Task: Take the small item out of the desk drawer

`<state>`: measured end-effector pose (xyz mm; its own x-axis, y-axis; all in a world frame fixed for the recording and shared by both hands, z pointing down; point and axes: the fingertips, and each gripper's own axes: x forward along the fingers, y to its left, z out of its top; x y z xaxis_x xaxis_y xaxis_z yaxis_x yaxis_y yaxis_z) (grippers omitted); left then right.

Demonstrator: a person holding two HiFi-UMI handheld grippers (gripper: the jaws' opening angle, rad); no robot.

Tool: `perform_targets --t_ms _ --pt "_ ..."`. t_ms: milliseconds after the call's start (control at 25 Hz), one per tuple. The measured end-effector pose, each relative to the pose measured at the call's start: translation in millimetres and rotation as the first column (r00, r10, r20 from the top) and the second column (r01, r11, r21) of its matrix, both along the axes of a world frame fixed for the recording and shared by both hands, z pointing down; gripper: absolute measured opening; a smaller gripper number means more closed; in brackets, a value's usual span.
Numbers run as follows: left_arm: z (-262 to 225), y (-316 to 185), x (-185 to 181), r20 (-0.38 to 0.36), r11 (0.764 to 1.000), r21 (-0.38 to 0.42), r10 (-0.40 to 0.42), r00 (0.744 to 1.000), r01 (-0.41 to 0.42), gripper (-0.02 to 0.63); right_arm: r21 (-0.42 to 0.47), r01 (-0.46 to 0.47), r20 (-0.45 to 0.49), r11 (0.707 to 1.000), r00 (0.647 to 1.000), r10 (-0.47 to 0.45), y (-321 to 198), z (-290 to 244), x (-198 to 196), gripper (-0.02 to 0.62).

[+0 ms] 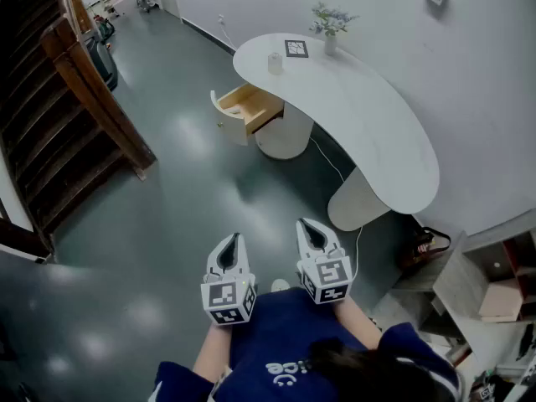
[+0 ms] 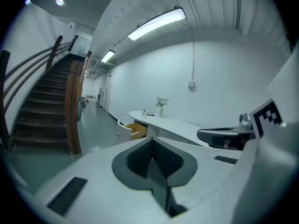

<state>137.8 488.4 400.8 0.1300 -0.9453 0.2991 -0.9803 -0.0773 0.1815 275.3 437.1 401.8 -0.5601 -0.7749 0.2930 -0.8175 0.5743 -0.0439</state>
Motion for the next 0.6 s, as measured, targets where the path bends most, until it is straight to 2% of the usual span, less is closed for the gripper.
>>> perform_targets --t_ms 320,600 --pt "3 3 24 -0.003 1.0 -0.004 -0.011 1.0 0.011 0.003 -0.006 0.018 -0.003 1.0 1.0 -0.018 6 3 20 0.006" --pt "6 4 30 0.004 1.0 -0.011 -0.029 1.0 0.029 0.003 0.0 0.03 0.009 1.0 1.0 -0.03 0 4 27 0.006"
